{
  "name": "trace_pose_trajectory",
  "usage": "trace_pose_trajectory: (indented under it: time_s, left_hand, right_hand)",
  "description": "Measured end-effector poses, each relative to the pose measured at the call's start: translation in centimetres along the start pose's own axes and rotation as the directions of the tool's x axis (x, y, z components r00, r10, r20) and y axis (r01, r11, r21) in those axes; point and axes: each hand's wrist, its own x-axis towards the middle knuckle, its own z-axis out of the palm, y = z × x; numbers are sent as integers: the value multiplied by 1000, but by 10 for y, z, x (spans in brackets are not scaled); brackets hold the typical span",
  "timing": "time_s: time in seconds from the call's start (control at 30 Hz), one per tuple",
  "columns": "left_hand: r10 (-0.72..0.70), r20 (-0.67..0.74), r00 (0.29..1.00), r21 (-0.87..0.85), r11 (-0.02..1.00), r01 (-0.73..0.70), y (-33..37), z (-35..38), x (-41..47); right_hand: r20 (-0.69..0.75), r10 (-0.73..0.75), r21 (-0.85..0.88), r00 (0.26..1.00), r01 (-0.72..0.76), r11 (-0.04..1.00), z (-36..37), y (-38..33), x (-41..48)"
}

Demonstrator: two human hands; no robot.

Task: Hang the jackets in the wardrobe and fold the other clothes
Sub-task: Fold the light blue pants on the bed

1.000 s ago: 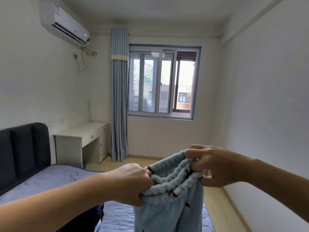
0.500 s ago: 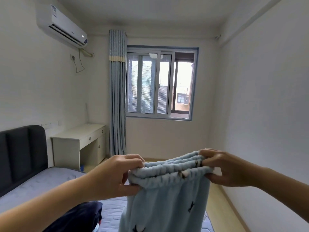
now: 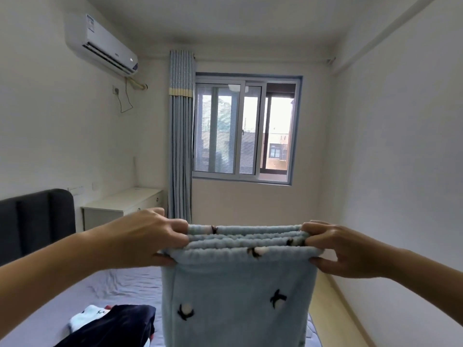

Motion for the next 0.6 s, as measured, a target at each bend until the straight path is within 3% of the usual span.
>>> trace_pose_trajectory:
  time_s: [0.07,0.17,0.3,0.6]
  left_hand:
    - [-89,-73,993,-207,976,72,-7,-3,-2]
    - [-207,-152,966,-489,865,109,-10,-1,4]
    - [-279,-197,940,-592,798,113,-9,-4,26]
    - [-459,-128,879,-802,569,180,-33,-36,56]
  right_hand:
    - [-34,13,47,999,-11,999,-5,2,3]
    - [-110,35,256,993,-6,967,-12,-6,13]
    - [-231,57,323,971,21,946,-13,-19,32]
    - [-368,330,607,869,-45,794,-44,-27,51]
